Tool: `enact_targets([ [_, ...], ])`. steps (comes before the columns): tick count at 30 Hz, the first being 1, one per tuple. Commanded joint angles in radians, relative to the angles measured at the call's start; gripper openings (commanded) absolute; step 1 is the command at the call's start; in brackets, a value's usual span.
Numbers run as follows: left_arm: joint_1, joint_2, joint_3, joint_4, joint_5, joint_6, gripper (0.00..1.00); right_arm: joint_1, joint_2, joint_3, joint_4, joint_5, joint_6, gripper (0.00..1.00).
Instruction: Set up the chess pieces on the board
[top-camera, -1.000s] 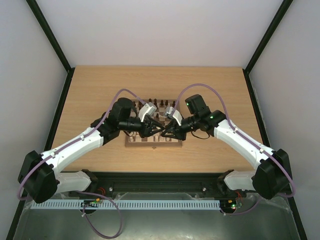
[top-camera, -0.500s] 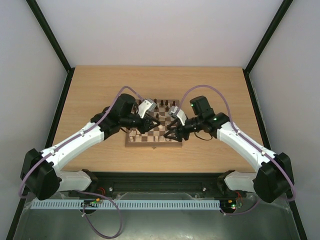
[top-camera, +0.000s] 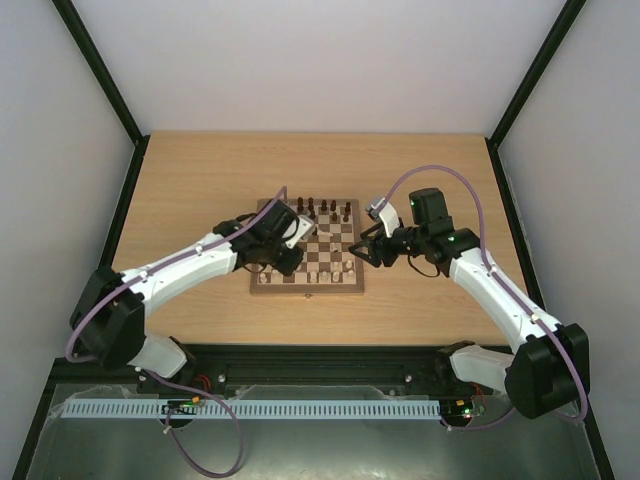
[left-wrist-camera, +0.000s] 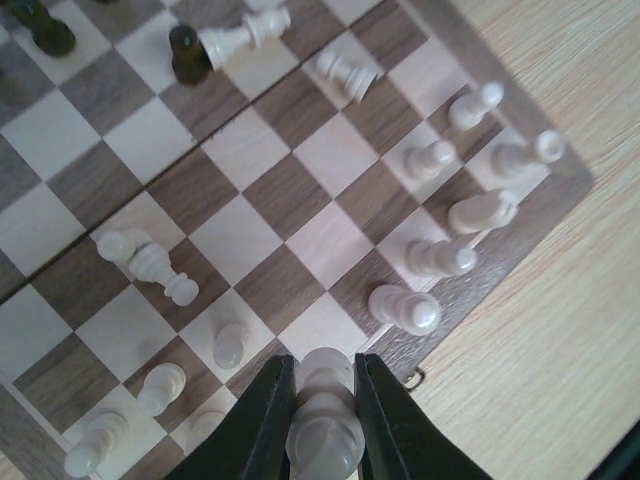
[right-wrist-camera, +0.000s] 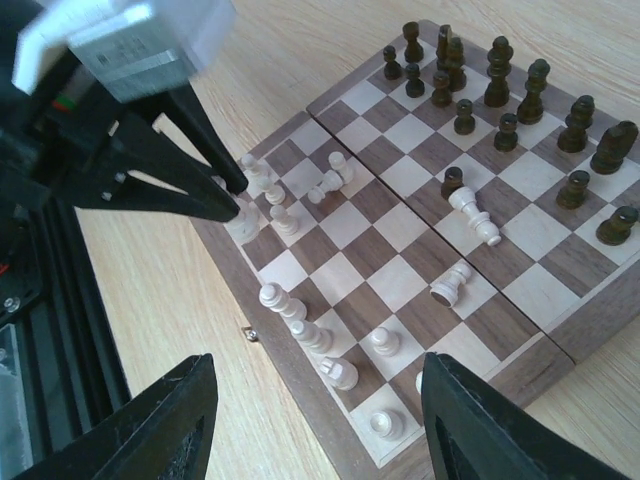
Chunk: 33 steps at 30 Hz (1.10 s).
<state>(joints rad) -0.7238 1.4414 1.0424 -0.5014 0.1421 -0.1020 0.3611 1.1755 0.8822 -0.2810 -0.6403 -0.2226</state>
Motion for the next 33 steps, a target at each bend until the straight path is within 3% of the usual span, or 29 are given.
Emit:
enact_targets([
  [1,-0.026,0.068,0.026,-0.06,-0.095,0.023,0.14,-0.004,-0.007,-0.02,0.027,0.026,0.012,0.57],
  [12,-0.064,0.172,0.047,-0.061,-0.131,0.028,0.15,-0.004,-0.004,-0.027,0.029,0.033,0.003,0.57],
  [33,-0.084,0.211,0.034,0.011,-0.127,0.015,0.18,-0.004,0.002,-0.031,0.031,0.028,-0.007,0.57],
])
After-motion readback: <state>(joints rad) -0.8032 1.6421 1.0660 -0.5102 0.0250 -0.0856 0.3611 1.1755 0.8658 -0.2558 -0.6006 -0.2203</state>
